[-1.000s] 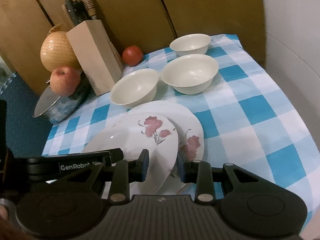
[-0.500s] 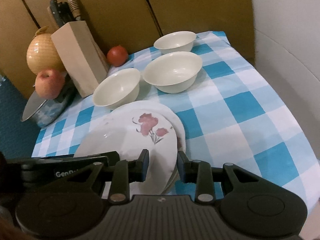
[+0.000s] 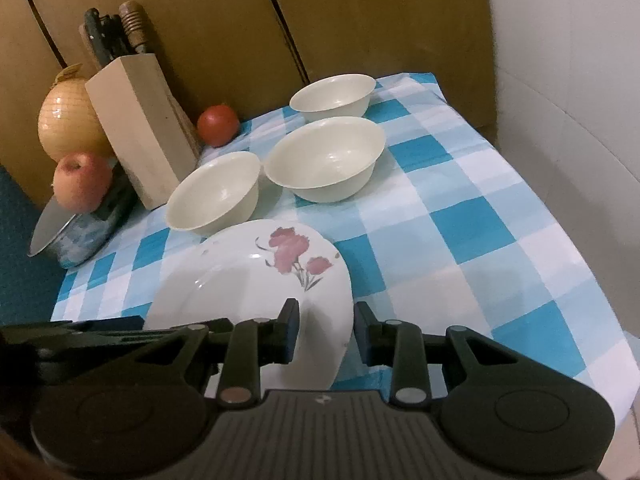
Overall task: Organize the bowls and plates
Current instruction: 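Carry the pink-flower plate with both tools onto the plate stack, then open both tools and move them toward the cream-white bowls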
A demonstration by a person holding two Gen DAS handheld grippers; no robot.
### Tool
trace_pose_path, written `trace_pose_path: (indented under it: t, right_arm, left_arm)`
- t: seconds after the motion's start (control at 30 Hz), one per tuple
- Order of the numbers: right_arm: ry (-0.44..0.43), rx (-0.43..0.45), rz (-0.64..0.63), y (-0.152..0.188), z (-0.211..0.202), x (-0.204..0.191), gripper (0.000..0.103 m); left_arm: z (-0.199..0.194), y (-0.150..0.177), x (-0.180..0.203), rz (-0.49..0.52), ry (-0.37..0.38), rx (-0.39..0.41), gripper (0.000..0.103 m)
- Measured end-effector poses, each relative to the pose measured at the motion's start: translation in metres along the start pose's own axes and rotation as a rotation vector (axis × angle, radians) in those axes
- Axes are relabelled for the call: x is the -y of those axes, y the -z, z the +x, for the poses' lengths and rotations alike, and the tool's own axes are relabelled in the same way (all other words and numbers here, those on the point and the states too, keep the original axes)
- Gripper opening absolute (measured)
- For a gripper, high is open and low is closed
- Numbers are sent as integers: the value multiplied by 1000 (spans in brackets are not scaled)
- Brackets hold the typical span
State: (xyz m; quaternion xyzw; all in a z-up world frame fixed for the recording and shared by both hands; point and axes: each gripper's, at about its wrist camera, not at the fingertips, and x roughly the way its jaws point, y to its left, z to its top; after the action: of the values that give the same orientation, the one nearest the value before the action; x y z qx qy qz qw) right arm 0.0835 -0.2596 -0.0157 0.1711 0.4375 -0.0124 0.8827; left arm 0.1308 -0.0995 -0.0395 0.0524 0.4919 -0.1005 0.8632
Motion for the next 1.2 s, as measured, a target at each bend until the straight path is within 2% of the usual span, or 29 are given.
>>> trace_pose_path:
  t: [0.2, 0.47, 0.9, 1.2]
  right_arm:
    - [4, 44, -10, -4, -5, 0, 30]
    - [-4, 26, 2, -5, -2, 1, 30]
    - [-23, 32, 18, -15, -3, 2, 30]
    - [-35, 26, 9, -26, 4, -2, 30]
  left_arm:
    - [-1, -1, 0, 2, 4, 3, 95]
    - [-5, -3, 3, 22, -19, 30, 94]
    - [1, -8, 5, 19, -26, 20, 95]
    - [5, -16, 4, 19, -58, 30, 95]
